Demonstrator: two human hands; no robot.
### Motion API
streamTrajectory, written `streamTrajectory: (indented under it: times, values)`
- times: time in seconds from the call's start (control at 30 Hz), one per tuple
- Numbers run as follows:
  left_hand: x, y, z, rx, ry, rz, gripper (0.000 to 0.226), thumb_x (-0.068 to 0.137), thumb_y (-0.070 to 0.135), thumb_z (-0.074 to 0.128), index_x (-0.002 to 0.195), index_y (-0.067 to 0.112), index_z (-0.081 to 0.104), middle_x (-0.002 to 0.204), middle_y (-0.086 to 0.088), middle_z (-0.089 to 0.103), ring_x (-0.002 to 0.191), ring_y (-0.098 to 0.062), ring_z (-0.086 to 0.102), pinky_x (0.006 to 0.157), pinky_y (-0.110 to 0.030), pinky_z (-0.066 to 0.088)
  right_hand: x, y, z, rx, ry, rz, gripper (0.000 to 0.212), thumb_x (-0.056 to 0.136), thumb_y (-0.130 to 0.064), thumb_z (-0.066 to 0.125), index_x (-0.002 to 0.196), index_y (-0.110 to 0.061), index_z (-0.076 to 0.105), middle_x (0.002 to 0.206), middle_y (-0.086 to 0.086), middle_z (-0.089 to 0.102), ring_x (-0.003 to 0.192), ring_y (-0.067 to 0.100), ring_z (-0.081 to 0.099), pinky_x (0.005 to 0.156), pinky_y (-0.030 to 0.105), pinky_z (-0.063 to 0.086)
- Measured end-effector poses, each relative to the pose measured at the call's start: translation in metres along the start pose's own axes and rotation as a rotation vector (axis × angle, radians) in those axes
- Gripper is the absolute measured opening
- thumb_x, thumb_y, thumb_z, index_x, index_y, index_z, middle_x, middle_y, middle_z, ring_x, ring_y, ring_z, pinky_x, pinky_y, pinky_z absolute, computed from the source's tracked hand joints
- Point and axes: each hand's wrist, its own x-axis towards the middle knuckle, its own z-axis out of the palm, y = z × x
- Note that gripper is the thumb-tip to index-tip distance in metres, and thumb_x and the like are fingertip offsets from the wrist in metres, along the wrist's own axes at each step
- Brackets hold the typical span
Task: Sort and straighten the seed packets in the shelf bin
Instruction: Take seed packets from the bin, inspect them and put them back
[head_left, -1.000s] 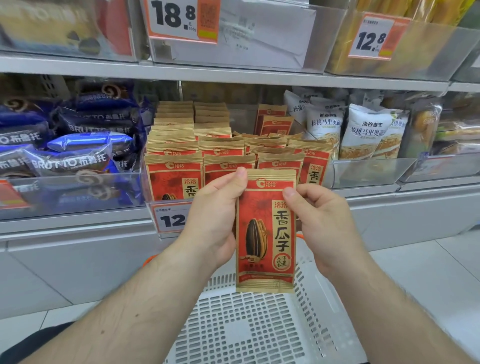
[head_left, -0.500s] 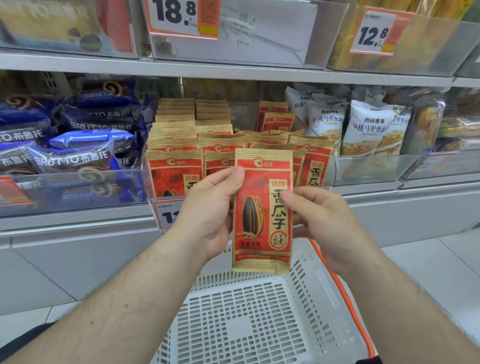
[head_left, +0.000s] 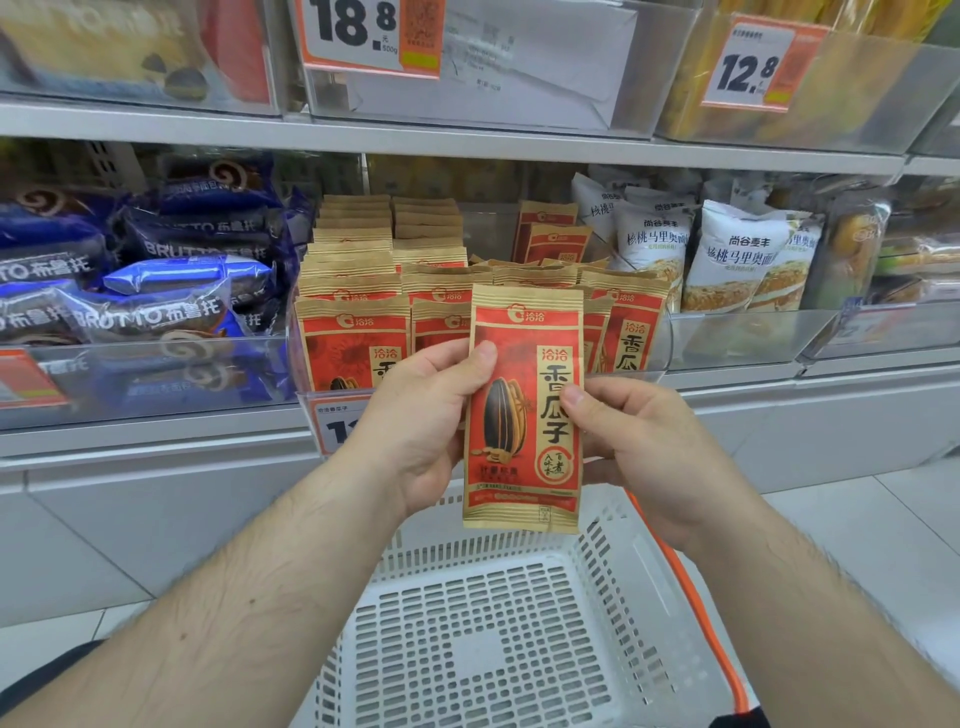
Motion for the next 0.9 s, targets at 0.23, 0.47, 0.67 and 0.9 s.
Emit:
streamTrajectory:
  times: [0.23,0.47,0.67,0.9]
  values:
    - [0.0,0.003,-0.004,-0.032,-0.014,-0.005,0.025,0.099,0.024,0.056,0.114,0.008,0.069,0.103,-0.015,0.076,0.097,-0.033,0.073,0.082,-0.047,0.061,-0.002,0.001,-0.004,0.001,-0.132,0.022,0.018,0.087,-0.016,0.066,0.102,-0.006,0.069,0.089,0.012,0.077,0.076,0.021,0.074,0.06,0.028,0.055]
    - [-0.002,0.003,-0.005,0.019,-0.119,-0.049,0.036,0.083,0.022,0.064,0.116,0.007,0.069,0.106,-0.019,0.075,0.096,-0.035,0.071,0.087,-0.048,0.058,-0.001,0.0,-0.011,0.144,-0.179,0.037,0.042,0.073,-0.021,0.067,0.111,-0.001,0.066,0.093,0.016,0.076,0.077,0.024,0.073,0.06,0.034,0.06]
    - [0.0,-0.003,-0.007,0.29,-0.075,0.069,0.017,0.1,0.021,0.058,0.109,0.019,0.072,0.096,-0.003,0.078,0.085,-0.02,0.075,0.07,-0.035,0.062,-0.004,0.0,-0.01,-0.011,-0.123,0.013,0.041,0.072,-0.011,0.076,0.11,-0.006,0.062,0.092,0.013,0.076,0.08,0.029,0.074,0.065,0.043,0.062]
    - [-0.003,-0.013,-0.007,0.517,-0.16,0.163,0.053,0.067,0.054,0.082,0.112,0.029,0.07,0.103,0.008,0.077,0.098,-0.013,0.073,0.086,-0.04,0.058,-0.011,0.001,-0.003,-0.447,-0.11,-0.106,0.05,0.066,-0.015,0.09,0.104,-0.033,0.063,0.089,-0.004,0.076,0.068,0.012,0.072,0.056,0.029,0.056]
